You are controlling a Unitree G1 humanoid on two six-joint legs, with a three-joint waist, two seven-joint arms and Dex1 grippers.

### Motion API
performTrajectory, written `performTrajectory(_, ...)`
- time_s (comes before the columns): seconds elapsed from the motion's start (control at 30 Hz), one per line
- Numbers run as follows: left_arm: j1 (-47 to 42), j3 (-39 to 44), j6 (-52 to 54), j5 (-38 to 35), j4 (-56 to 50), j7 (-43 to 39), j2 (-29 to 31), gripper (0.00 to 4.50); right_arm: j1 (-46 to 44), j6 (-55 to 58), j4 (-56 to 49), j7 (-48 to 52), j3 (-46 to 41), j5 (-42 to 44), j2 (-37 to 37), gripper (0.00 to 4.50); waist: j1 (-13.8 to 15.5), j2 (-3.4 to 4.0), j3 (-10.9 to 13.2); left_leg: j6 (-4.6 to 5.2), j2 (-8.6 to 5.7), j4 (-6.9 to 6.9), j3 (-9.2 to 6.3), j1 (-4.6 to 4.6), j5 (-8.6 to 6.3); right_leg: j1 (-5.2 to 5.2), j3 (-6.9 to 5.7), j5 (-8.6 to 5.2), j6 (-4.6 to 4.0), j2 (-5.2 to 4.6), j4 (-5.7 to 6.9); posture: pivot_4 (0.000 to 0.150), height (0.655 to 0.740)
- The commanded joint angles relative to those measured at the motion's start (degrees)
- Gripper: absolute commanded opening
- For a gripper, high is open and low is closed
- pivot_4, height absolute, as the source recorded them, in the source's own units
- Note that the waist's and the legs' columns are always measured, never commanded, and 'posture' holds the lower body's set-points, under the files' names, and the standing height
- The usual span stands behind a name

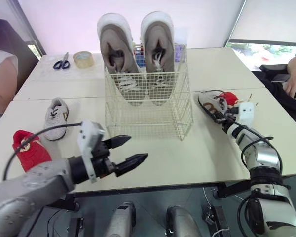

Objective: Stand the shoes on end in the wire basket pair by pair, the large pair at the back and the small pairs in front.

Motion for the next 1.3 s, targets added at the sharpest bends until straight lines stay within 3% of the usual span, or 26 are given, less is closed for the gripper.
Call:
performTrajectory(0.03, -2.5, 8.8, -1.4, -10.2, 5.7, -1.7, 3.4, 4.5, -7.0, -4.5, -8.0, 2.0, -5.0, 2.7, -5.3, 0.61, 0.0, 0.19, 0.1, 0.0, 0.0, 0.0, 0.02, 0.0, 0.0, -0.03, 0.0, 0.0, 0.01, 0.0, 0.02, 0.15, 0.74)
performTrajectory(0.4, -25.1, 9.2, -4.3, -15.8, 24.8, 3.7, 2.1, 4.5, -21.7, -6.8, -19.5, 18.7, 0.2, 8.5, -11.0, 0.61, -0.2, 0.02, 0.2, -0.01, -0.02, -0.11, 0.02, 0.01, 0.0, 0.01, 0.09, 0.02, 0.02, 0.08, 0.06, 0.15, 0.74)
performTrajectory(0.67, -35.5, 8.8, -0.6, -19.7, 33.0, 1.5, 2.7, 4.5, -29.5, -6.6, -23.5, 29.5, 6.3, 10.1, -10.6, 0.61, -0.3, -0.09, 0.3, -0.01, -0.05, -0.17, -0.02, 0.0, -0.01, -0.05, 0.13, 0.03, 0.05, 0.1, 0.12, 0.15, 0.74)
performTrajectory(1.03, -43.0, 5.0, 3.1, -18.4, 34.8, -0.1, 0.5, 4.5, -29.0, -8.5, -29.0, 35.1, 11.3, 9.6, -7.6, 0.61, -0.2, -0.22, 0.3, -0.07, -0.07, -0.13, -0.03, 0.01, 0.01, -0.03, 0.17, 0.07, 0.11, 0.11, 0.13, 0.15, 0.74)
performTrajectory(1.3, -43.6, 3.1, 5.2, -17.4, 33.6, -0.9, -1.7, 4.5, -27.8, -12.7, -29.4, 36.7, 15.3, 5.9, -5.6, 0.61, -0.7, -0.23, 0.3, -0.12, -0.07, -0.14, -0.03, 0.01, 0.04, -0.05, 0.18, 0.08, 0.12, 0.11, 0.18, 0.15, 0.74)
